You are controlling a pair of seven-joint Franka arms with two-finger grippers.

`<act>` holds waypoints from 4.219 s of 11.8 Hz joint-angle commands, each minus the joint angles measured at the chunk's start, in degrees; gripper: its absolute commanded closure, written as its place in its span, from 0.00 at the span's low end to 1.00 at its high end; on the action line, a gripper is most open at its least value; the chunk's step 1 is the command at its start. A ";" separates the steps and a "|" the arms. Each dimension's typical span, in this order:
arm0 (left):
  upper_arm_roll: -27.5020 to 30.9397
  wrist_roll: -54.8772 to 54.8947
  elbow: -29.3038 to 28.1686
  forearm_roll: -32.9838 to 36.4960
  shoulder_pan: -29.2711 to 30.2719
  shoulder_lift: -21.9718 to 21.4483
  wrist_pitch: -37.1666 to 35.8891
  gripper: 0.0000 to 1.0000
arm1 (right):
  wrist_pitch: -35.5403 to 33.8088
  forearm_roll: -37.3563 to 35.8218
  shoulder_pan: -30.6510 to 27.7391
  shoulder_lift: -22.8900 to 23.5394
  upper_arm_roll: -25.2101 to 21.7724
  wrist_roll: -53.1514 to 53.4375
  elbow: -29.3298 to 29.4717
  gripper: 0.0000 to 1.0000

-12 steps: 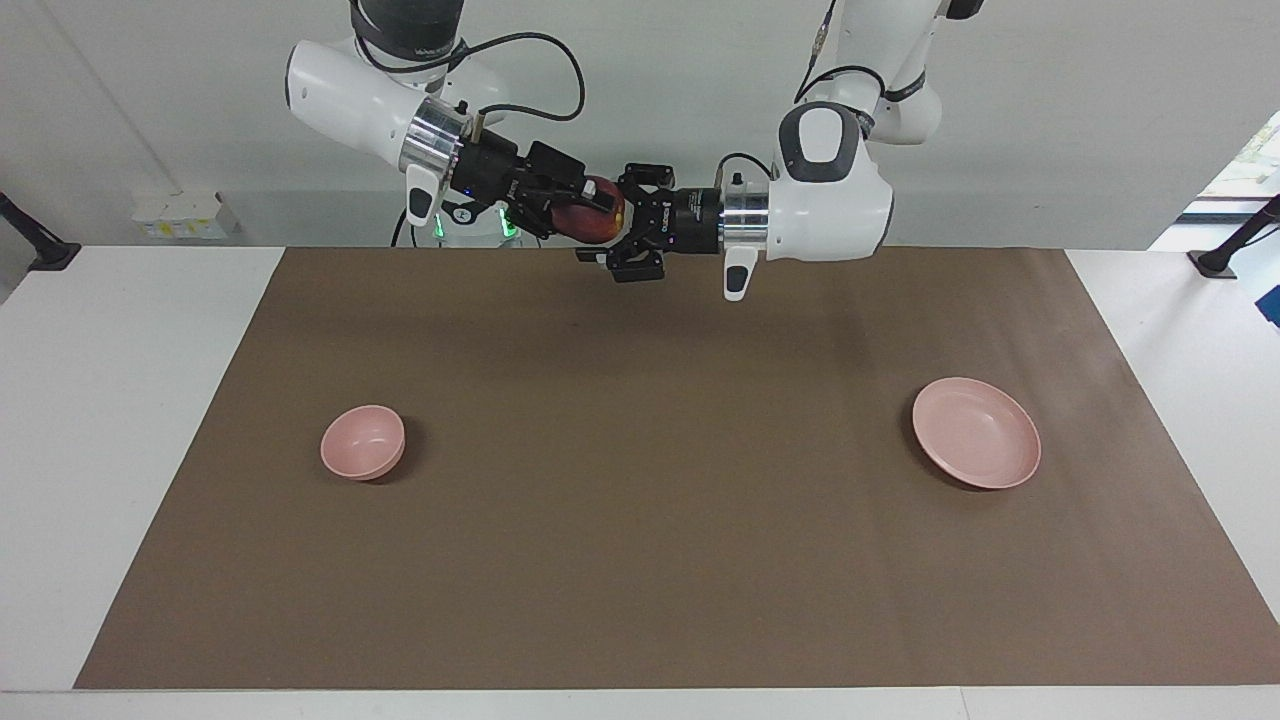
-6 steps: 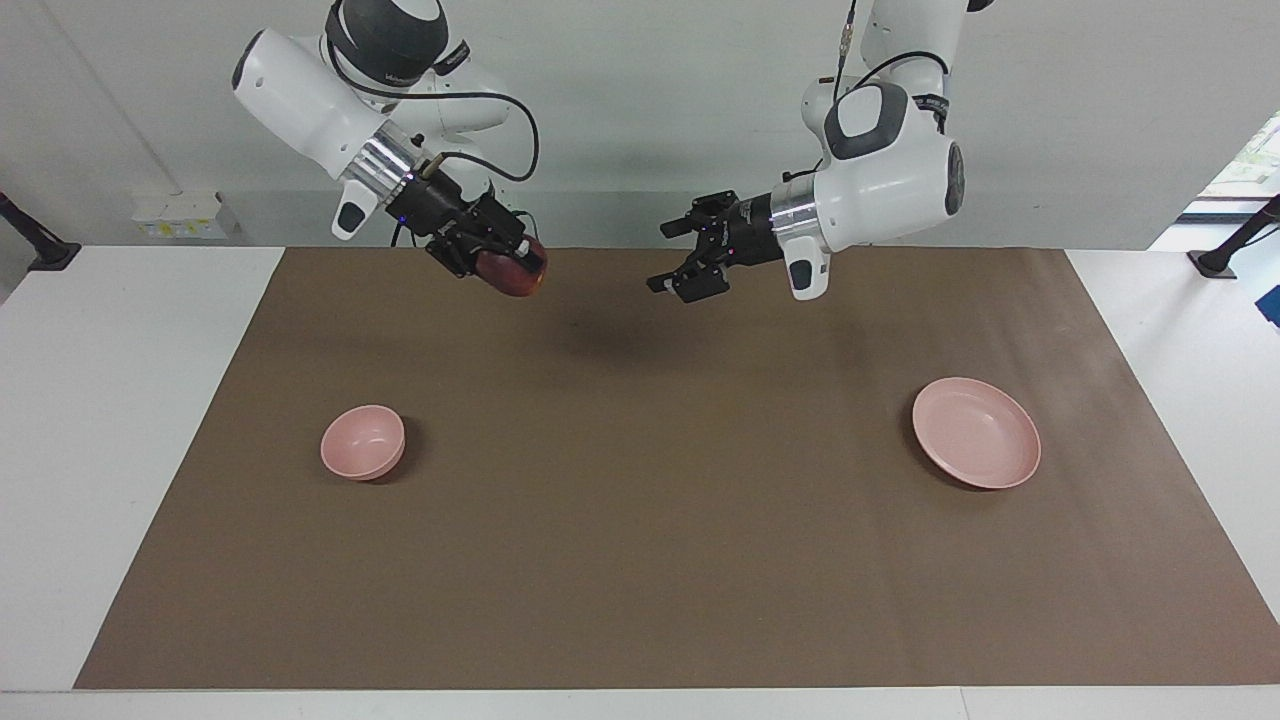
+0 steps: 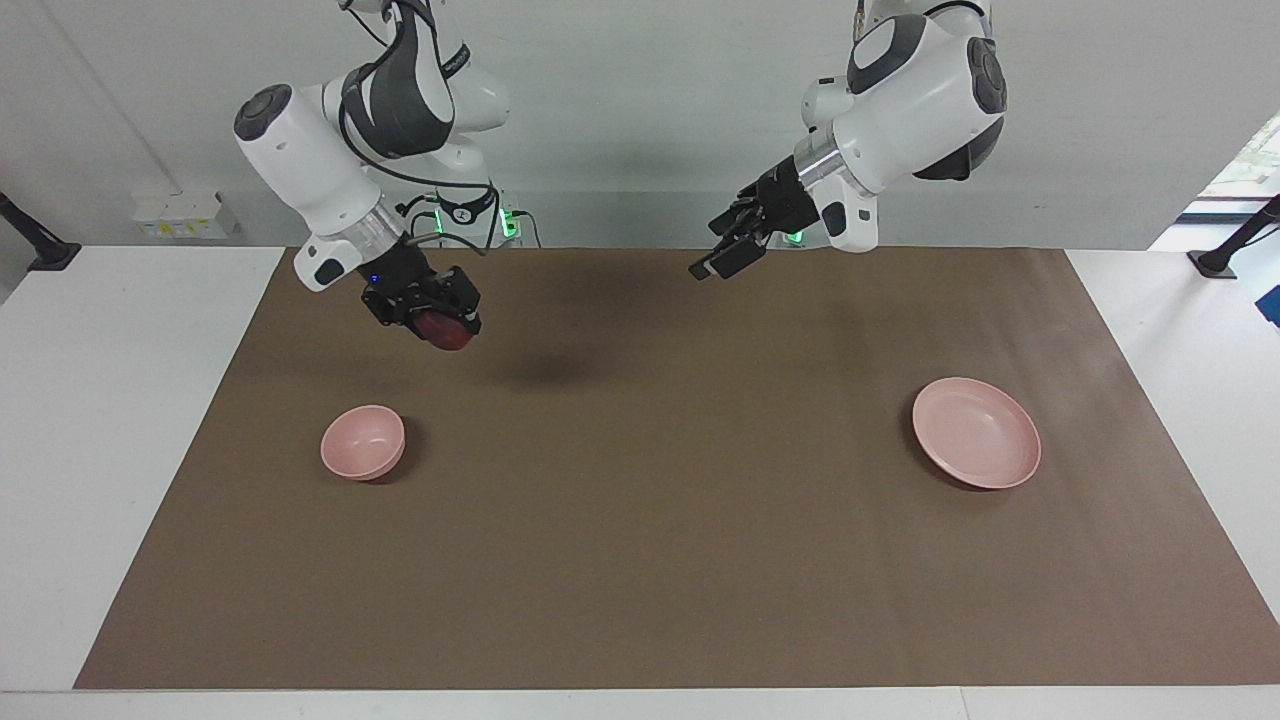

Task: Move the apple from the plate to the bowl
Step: 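Move the apple to the bowl with the right gripper while the left gripper retracts, then lower the apple into the pink bowl and open the right gripper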

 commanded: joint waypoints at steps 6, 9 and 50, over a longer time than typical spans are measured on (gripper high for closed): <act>0.31 22.46 2.85 10.27 6.78 -1.53 -3.96 0.00 | 10.28 -23.69 -4.02 15.17 0.16 -8.45 9.94 1.00; 4.88 32.13 3.38 14.32 6.07 -2.06 -5.02 0.00 | 11.44 -26.96 -4.89 18.00 0.16 -8.28 10.30 1.00; 14.90 82.26 3.47 36.48 9.77 -6.54 -19.26 0.00 | -20.72 -14.48 -4.63 -2.02 1.21 4.02 15.48 0.00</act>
